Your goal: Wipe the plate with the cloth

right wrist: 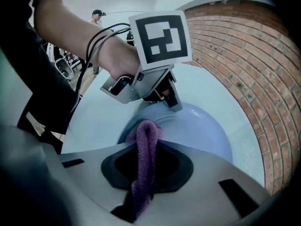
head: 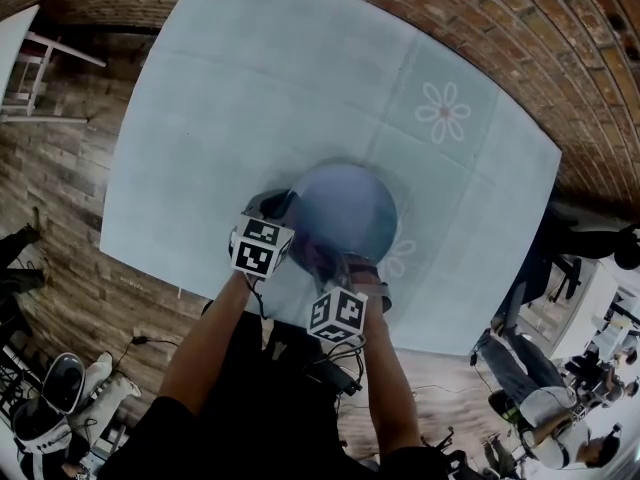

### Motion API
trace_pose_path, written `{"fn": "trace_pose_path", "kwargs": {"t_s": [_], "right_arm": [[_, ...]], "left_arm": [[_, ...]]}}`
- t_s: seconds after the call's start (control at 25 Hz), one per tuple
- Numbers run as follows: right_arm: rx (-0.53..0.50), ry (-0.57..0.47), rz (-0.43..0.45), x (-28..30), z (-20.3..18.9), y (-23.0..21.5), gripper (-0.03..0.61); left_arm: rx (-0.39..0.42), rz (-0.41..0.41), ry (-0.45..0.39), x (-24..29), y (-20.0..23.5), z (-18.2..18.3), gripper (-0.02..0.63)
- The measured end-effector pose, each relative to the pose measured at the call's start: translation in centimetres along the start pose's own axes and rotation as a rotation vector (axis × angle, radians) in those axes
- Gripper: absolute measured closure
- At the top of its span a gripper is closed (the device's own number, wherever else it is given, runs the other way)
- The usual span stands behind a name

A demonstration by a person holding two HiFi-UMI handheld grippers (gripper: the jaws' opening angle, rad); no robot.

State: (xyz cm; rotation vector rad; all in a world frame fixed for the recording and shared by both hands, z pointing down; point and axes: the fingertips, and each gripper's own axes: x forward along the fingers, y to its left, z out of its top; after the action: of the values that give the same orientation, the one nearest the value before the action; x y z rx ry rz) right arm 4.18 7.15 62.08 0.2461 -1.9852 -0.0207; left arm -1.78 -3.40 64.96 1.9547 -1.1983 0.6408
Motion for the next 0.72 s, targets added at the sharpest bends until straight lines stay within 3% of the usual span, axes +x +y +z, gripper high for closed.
{"fn": "trace_pose_path", "kwargs": {"t_s": [0.12,0.28,0.48,0.72], "right_arm": [[0.053,0.017,0.013,0.1,-0.2,0.7,0.522],[0.091,0.021,-0.032,0.5,-1.0,0.8,0.52],[0.064,0.079,-0.11,0.6,-1.8,0.9,0.52],[0.075,0.098,-0.131,-0.1,-3.5,0.4,0.52]], "left_arm": [[0.043,0.02,0.001,-0.3,-0.2,0.2,0.565],[0.023,0.016,-0.008,-0.3,-0.2,0.3,0.566],[0.015,0.011,-0.006,-0.2,-0.2,0.1,0.566],[0.039,0.006,0.011,-0.1,-0.2,0.0,0.566]]}}
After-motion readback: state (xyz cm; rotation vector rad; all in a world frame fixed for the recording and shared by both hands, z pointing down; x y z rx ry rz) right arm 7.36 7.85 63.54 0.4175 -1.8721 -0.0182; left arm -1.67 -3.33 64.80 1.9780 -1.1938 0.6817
